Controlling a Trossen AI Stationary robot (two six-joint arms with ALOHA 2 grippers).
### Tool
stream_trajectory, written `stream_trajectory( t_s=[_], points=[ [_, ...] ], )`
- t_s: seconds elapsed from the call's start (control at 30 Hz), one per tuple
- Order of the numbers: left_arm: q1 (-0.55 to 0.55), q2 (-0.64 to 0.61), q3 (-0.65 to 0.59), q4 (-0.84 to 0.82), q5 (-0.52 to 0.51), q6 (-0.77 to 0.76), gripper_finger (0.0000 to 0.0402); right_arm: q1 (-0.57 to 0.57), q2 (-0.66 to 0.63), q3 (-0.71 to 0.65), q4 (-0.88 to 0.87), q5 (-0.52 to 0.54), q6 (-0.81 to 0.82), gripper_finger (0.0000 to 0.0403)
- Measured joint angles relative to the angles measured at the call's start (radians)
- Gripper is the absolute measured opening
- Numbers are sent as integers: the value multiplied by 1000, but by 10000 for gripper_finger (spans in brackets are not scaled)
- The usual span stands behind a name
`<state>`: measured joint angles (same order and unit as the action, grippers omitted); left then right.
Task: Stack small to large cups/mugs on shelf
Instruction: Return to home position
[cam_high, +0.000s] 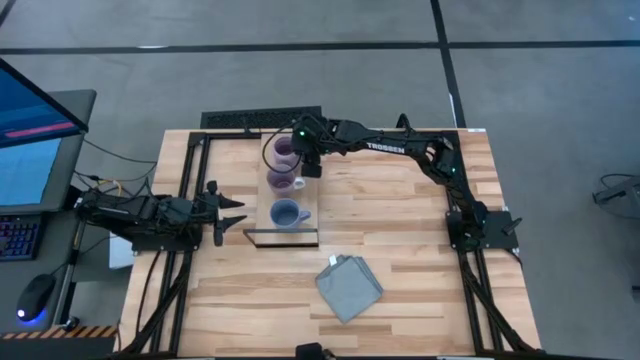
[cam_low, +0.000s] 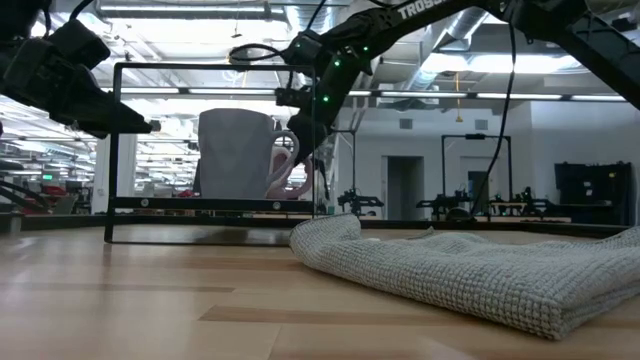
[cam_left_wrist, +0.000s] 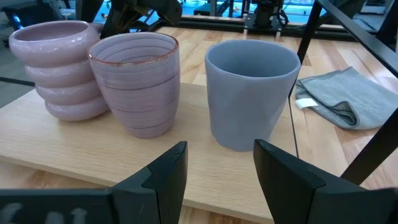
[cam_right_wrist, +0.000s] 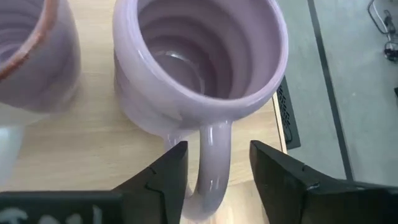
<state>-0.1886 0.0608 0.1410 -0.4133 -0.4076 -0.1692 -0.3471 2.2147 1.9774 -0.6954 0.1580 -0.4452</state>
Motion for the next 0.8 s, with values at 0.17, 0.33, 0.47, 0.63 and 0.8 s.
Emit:
stream_trajectory(
  t_s=[0.17, 0.33, 0.47, 0.63, 0.8],
  points=[
    [0, 0, 0, 0, 0, 0, 177, 0, 0, 0, -37, 8, 0, 214],
    [0, 0, 0, 0, 0, 0, 177, 0, 0, 0, -82, 8, 0, 233],
    [0, 0, 0, 0, 0, 0, 177, 0, 0, 0, -121, 9, 1, 235],
    [0, 0, 0, 0, 7, 0, 177, 0, 0, 0, -179, 9, 1, 235],
    [0, 0, 0, 0, 8, 0, 177, 0, 0, 0, -264, 72, 15, 235]
  ],
)
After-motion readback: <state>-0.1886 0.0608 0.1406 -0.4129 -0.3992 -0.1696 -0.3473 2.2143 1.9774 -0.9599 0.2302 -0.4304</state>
